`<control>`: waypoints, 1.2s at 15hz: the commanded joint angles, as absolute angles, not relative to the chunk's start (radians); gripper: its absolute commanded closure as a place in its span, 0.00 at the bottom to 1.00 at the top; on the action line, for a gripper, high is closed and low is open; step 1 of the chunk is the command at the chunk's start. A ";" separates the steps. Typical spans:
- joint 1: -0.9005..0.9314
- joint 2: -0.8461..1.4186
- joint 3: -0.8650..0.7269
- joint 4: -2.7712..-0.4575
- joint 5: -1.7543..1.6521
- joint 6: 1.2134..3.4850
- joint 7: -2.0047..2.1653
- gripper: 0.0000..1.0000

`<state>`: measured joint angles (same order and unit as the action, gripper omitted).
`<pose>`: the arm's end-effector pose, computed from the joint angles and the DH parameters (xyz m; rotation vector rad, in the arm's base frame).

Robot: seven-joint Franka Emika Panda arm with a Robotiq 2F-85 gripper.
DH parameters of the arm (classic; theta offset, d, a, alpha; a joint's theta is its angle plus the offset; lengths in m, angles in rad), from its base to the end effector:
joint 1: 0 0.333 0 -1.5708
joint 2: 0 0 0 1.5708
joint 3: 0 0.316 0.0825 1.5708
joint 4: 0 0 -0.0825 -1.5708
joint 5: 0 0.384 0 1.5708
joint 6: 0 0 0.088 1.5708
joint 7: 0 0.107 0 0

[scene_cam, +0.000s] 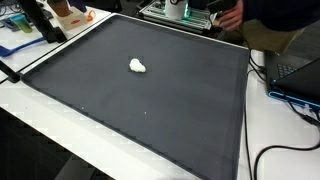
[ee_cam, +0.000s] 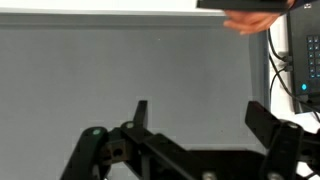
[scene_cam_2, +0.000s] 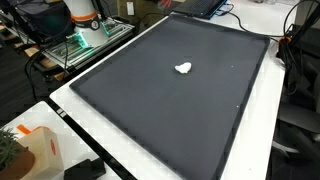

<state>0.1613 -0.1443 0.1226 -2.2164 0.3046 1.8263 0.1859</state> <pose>0.4478 0.1571 0.4225 -2.9070 0.0285 0.4391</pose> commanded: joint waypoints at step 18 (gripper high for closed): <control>0.146 -0.131 0.129 -2.181 0.307 1.791 0.194 0.00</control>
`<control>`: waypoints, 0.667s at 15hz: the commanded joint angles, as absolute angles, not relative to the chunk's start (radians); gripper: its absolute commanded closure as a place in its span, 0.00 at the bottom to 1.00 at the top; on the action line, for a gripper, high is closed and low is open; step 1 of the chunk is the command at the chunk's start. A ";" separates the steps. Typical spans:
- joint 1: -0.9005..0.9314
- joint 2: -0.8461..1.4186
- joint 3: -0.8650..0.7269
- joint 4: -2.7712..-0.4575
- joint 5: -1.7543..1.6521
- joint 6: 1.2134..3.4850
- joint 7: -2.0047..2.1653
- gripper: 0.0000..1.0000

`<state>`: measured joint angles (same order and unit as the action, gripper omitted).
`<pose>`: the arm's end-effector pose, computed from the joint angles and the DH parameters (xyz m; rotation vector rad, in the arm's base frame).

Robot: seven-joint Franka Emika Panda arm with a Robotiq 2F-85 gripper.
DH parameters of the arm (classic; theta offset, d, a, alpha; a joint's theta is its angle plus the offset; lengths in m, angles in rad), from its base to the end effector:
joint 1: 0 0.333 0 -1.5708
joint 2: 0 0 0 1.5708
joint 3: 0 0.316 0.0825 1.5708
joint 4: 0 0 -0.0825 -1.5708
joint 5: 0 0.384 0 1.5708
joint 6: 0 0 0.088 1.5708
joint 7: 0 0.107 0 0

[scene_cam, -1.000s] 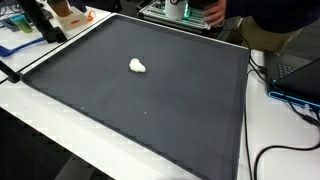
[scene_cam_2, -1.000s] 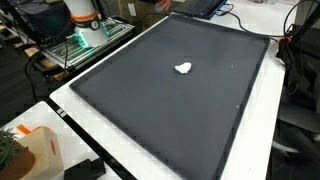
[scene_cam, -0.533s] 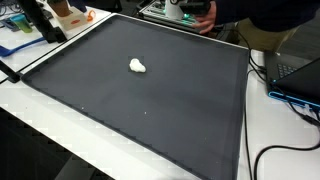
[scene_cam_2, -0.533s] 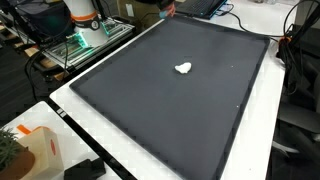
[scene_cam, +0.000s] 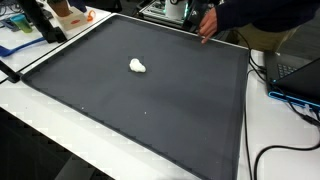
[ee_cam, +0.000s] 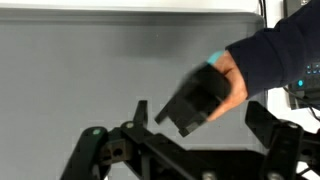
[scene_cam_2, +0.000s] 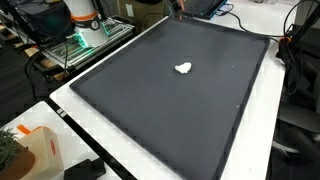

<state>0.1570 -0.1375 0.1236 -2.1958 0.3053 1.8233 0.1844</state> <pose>0.4531 0.1572 0.4282 -2.9039 0.0274 0.4233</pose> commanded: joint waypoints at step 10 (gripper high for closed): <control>0.146 -0.129 0.128 -2.173 0.311 1.772 0.193 0.00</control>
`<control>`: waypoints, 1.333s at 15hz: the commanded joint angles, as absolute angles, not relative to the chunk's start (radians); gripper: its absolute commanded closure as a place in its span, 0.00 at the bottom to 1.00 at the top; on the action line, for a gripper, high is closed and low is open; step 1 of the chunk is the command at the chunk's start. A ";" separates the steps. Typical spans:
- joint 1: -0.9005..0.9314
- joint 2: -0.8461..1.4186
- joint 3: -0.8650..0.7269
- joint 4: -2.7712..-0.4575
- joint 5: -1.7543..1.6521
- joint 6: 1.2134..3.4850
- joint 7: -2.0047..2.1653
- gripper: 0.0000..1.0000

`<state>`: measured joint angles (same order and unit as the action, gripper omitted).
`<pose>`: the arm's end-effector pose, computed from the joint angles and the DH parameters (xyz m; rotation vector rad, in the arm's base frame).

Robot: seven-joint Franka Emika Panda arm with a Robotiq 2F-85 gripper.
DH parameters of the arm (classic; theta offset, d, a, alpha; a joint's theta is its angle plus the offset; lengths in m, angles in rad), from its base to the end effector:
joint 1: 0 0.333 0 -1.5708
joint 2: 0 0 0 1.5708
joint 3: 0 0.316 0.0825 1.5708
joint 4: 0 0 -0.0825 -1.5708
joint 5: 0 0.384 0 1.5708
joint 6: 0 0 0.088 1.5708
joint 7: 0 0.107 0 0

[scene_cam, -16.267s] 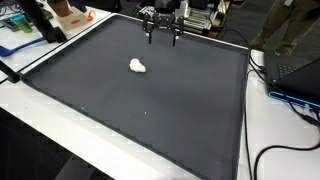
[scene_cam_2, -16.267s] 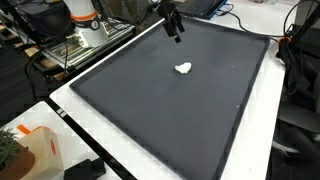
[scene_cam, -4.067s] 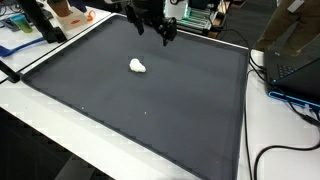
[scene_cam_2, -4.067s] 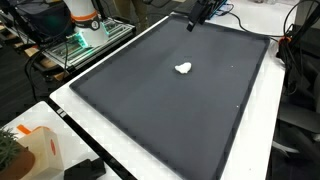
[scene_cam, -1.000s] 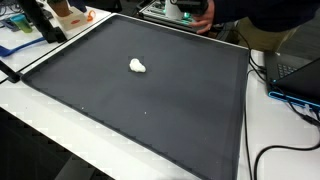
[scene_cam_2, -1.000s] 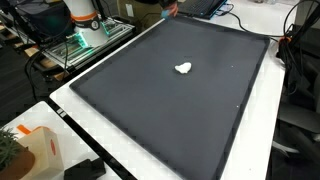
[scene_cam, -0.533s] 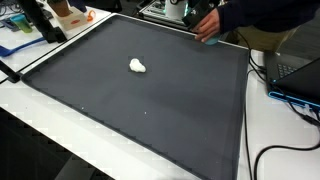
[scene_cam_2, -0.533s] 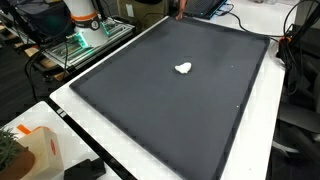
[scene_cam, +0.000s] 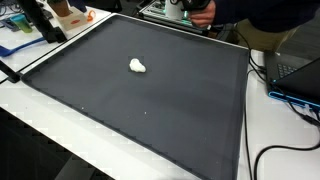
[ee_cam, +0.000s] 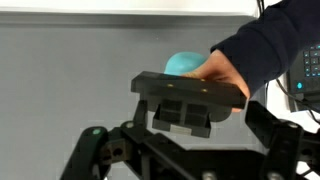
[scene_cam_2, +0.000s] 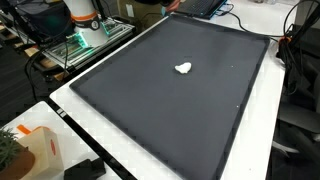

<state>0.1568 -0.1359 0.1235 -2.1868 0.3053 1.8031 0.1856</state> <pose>0.4527 0.1577 0.4303 -2.9025 0.0240 0.4423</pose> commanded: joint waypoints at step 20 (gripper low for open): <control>0.141 -0.113 0.129 -2.158 0.307 1.747 0.202 0.00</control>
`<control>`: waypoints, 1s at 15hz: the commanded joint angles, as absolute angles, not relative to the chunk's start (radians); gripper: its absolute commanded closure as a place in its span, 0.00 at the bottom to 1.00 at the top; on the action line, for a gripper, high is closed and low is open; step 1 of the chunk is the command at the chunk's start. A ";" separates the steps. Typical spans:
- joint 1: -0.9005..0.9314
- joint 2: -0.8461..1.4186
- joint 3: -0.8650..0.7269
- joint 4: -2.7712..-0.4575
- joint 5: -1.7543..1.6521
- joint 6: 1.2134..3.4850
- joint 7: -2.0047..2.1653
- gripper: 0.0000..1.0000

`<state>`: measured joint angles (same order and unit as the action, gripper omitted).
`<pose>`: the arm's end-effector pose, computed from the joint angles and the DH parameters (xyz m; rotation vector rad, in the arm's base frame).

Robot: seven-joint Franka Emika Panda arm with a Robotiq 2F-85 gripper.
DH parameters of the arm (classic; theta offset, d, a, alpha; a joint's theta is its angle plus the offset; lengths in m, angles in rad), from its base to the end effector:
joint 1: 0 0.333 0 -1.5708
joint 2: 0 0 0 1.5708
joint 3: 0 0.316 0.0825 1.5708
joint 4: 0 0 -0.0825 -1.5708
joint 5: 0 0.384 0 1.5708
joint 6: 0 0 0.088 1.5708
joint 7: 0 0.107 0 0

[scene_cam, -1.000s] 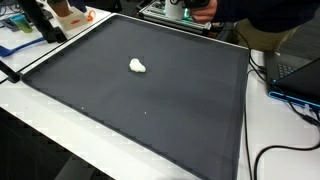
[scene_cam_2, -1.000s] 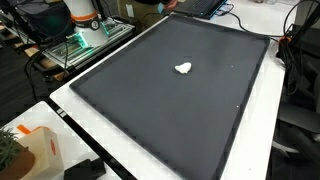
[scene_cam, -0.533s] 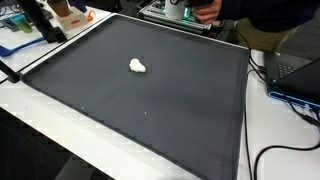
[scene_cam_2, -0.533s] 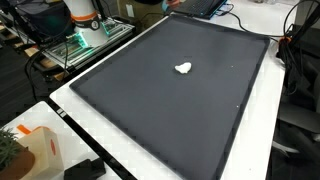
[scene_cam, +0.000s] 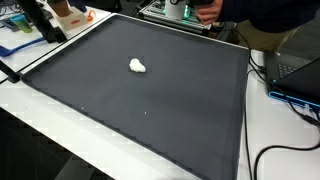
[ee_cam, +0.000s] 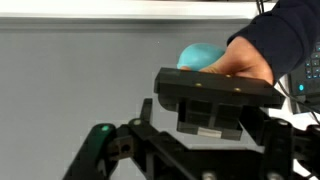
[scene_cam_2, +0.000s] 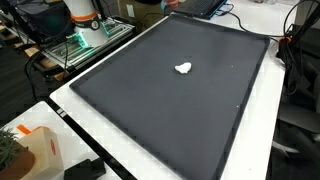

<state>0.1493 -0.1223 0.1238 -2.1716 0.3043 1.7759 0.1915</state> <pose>0.4549 0.1555 0.4290 -2.9000 0.0364 0.4795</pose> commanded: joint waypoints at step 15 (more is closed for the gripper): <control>0.139 -0.112 0.128 -2.157 0.308 1.742 0.210 0.05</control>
<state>0.1480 -0.1196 0.1244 -2.1700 0.3049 1.7661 0.1941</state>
